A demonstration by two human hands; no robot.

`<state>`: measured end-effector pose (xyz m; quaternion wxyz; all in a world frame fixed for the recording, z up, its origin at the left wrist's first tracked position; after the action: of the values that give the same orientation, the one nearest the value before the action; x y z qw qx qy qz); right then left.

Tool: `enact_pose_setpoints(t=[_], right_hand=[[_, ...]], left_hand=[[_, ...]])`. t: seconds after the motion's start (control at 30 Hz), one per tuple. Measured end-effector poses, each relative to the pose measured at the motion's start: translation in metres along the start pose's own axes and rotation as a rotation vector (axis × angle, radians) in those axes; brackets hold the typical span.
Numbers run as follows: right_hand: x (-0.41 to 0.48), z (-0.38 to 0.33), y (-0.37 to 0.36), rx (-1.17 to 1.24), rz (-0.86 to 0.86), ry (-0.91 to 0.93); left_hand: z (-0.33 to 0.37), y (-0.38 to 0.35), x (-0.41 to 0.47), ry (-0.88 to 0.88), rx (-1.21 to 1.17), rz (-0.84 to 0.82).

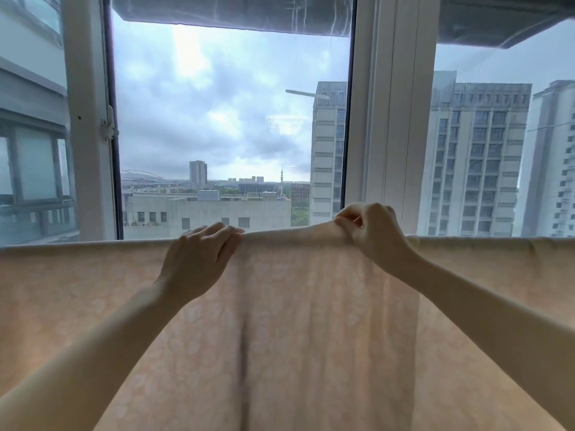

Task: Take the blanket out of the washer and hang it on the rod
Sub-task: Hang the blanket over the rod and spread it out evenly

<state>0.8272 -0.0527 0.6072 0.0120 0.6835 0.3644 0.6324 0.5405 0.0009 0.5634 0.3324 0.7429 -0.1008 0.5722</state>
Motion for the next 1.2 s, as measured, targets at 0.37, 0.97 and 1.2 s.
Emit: enact_pose_setpoints(t=[0.37, 0.97, 1.2], right_hand=[[-0.011, 0.008, 0.015, -0.073, -0.024, -0.026], [-0.015, 0.030, 0.035, -0.066, -0.097, -0.023], [-0.028, 0.047, 0.055, -0.025, -0.173, -0.101]], left_hand=[[0.072, -0.028, -0.003, -0.097, 0.111, 0.039], [0.111, -0.061, 0.003, -0.010, 0.277, -0.044], [0.127, -0.076, 0.012, -0.018, 0.265, -0.028]])
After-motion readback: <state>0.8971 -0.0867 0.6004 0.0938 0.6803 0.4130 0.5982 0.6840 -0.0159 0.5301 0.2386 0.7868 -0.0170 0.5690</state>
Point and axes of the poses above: each hand's wrist, its own x-axis towards the middle knuckle, its own y-axis out of the back of the hand, z = x × y, the point moved 1 cm from there along x, towards the middle knuckle, and after that the axes turned 3 degrees about z, right-handed, at the moved point
